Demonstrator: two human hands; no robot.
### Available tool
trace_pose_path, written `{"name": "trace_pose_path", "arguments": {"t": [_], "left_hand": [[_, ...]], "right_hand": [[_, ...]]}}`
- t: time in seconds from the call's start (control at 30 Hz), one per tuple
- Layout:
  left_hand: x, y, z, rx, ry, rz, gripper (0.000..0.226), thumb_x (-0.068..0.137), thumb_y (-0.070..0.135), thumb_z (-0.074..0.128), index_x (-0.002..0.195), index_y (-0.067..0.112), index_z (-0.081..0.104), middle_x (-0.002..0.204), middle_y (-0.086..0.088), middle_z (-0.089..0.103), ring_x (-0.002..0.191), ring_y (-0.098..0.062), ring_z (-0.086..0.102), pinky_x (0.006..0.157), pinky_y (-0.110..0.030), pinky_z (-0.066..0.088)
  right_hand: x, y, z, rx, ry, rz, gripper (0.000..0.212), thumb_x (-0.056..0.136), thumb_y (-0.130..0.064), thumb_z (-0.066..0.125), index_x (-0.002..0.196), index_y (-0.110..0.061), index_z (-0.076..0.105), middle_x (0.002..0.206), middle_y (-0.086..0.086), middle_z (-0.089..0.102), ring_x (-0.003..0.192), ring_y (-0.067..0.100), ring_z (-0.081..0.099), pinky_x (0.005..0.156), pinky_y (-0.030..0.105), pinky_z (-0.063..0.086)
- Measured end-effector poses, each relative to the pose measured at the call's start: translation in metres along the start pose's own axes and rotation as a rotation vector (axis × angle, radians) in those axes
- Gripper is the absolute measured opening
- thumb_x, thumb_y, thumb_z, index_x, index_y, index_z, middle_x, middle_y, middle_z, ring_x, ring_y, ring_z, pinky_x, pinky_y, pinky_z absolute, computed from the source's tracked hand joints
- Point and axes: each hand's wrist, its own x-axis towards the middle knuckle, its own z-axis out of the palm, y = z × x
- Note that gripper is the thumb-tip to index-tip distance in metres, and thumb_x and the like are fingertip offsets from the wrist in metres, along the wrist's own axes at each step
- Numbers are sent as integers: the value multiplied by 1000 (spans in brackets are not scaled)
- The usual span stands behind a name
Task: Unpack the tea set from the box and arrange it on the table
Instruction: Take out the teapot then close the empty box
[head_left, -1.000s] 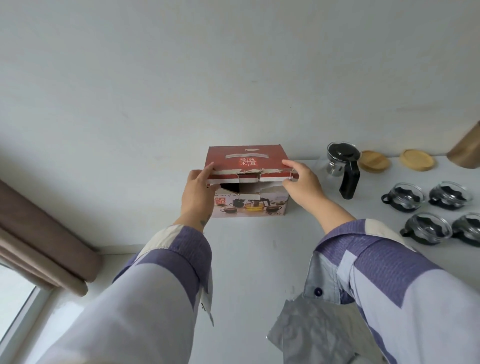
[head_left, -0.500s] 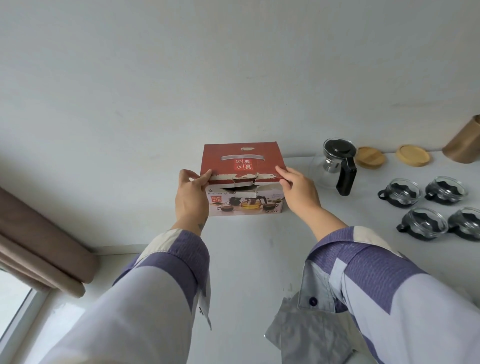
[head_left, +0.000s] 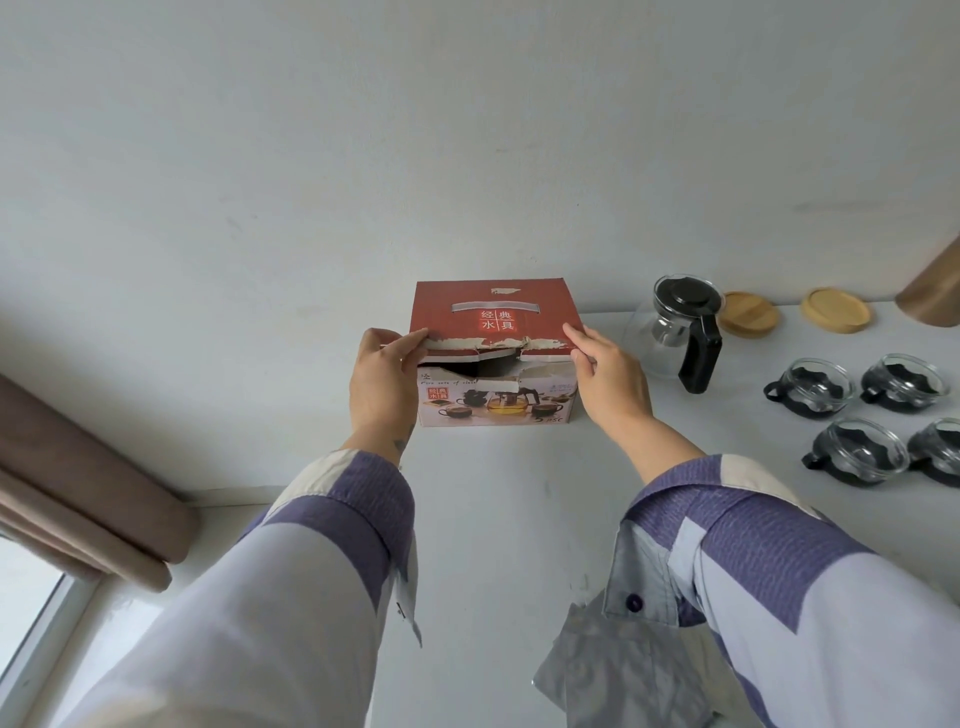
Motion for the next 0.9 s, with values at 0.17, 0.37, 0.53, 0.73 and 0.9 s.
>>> {"name": "trace_pose_path", "arguments": {"t": [0.17,0.37,0.53,0.73,0.9], "left_hand": [[3,-9,4,41,-41,-7,30,97,30,50,123,23,65,102,5,46,90,-11,48,78,-23,42],[-2,-16,10,158,-35,35,30,98,35,48,120,26,66,108,6,45,103,-15,50,69,-30,46],[5,-17,17,434,-91,277,37,98,10,42,132,19,56,145,3,43,136,-18,38,109,-37,33],[3,-13,28,341,-159,267,46,97,10,41,141,20,47,150,8,38,142,-7,29,111,-24,28],[3,-15,30,286,-163,250,43,97,11,42,138,20,51,148,8,41,141,-7,30,108,-26,34]], "right_hand": [[1,2,4,-24,-12,4,39,100,-15,43,135,-29,52,148,-5,42,133,19,45,104,30,40],[-2,9,9,-63,-27,-21,39,100,-18,39,134,-29,53,152,-2,36,135,20,43,102,33,43],[-10,6,17,-202,33,-142,44,89,-16,57,133,-21,56,151,6,37,133,28,40,107,44,38],[-23,-9,40,-267,83,-470,31,69,-20,81,98,-19,70,112,4,66,111,28,60,99,50,43],[-13,-13,43,-322,140,-526,25,71,-15,79,95,-21,75,103,2,69,98,27,64,94,48,45]]}}
